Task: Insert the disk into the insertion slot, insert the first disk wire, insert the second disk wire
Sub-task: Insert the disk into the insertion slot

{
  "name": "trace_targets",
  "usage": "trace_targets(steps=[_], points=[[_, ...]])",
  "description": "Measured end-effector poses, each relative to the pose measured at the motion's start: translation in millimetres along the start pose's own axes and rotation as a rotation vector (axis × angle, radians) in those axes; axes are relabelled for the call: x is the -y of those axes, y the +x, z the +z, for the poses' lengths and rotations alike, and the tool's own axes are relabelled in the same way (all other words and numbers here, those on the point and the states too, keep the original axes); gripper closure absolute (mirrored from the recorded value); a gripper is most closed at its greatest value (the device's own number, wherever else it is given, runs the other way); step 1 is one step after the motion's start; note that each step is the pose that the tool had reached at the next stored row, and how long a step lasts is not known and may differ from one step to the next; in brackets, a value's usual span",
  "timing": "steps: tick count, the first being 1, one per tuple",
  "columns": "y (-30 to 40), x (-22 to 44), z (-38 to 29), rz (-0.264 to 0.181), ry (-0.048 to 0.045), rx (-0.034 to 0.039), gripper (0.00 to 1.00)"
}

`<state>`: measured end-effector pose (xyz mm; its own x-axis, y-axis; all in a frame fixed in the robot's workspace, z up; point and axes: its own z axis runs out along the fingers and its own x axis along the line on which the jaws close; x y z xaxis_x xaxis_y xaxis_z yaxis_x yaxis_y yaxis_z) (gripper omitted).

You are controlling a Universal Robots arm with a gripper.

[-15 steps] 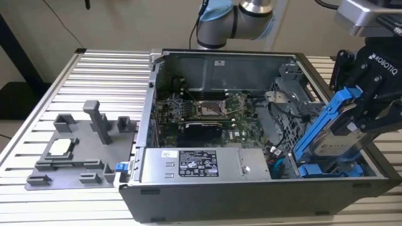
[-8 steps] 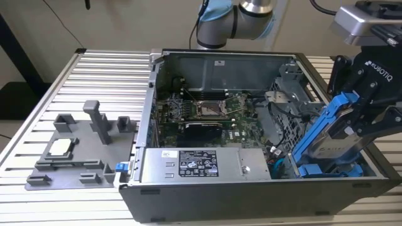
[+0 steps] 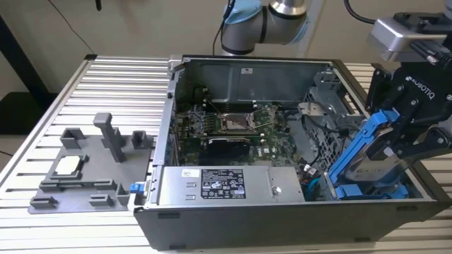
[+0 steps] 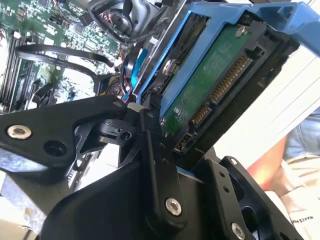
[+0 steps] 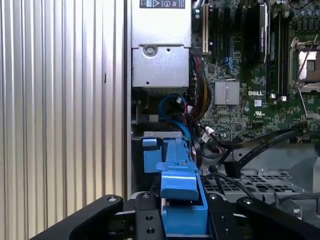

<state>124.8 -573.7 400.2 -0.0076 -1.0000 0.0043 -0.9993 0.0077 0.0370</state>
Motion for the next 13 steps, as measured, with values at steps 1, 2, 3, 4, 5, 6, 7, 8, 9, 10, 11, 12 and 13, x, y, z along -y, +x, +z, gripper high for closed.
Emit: trace_targets(steps=[1,2,3,4,5,6,7,8,9,10,11,12,13], points=[[0.0,0.1,1.7,0.000,0.0000,-0.0002,0.67],[0.0,0.1,3.5,0.000,0.0000,-0.0002,0.67],[0.0,0.2,5.3,0.000,0.0001,-0.0003,0.67],[0.0,0.3,7.1,0.000,0.0000,-0.0002,0.67],[0.0,0.4,9.0,0.000,0.0000,-0.0003,0.67],[-0.1,0.4,10.8,0.000,0.0000,-0.0002,0.67],[-0.1,0.5,12.6,0.000,0.0000,-0.0002,0.67],[-0.1,0.6,14.4,-0.001,0.0000,-0.0002,0.67],[-0.1,0.6,16.1,-0.001,0.0000,-0.0002,0.67],[-0.1,0.7,17.7,-0.001,0.0000,-0.0002,0.67],[-0.1,0.8,19.3,0.000,0.0000,-0.0003,0.67],[-0.1,0.8,20.8,-0.001,0.0000,-0.0003,0.67],[-0.1,0.9,22.4,-0.001,0.0001,-0.0003,0.67]])
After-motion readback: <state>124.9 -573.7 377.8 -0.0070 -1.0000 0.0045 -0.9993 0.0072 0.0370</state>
